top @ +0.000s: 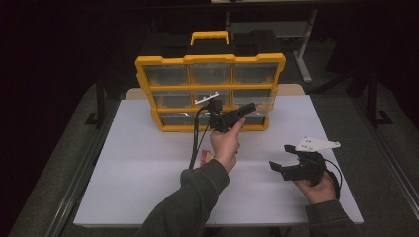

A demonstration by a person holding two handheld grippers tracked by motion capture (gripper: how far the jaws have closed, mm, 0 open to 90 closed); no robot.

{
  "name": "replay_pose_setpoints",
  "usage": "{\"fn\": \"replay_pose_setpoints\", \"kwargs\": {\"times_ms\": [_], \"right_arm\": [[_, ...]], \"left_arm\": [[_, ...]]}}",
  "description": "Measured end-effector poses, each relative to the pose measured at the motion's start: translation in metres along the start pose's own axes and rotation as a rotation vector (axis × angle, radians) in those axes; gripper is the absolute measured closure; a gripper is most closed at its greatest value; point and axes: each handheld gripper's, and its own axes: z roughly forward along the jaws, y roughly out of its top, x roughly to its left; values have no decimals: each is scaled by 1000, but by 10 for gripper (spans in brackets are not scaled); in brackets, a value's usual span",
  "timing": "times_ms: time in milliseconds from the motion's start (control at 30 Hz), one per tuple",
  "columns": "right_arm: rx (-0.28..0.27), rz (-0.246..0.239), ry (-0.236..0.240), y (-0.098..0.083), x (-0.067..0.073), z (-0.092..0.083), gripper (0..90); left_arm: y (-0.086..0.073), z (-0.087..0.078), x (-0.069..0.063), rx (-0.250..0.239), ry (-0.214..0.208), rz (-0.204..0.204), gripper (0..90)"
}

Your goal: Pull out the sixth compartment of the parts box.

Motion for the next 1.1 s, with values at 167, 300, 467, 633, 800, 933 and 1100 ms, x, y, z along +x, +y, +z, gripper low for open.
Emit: {"fn": "replay_pose_setpoints", "kwargs": {"times_ms": [167,300,467,633,800,933,1100], "right_arm": [[-13,2,8,0,0,-1,155],[-15,5,9,0,0,-3,155],[-22,11,15,-1,-1,-5,154],[-45,27,48,1,0,-7,153],[-28,25,55,0,1,-4,153],[-32,19,68,1,2,-4,157],[-22,14,74,0,3,-4,159]], "left_arm": [[-1,-1,-2,82,-7,86,720],[-2,-3,-6,170,-7,205,706],[9,-11,-19,311,-13,426,707],[31,-19,-33,399,-71,599,690],[55,-14,-55,498,-55,809,689],[71,-5,-65,552,-28,921,703],[83,9,-65,640,-8,997,671]]}}
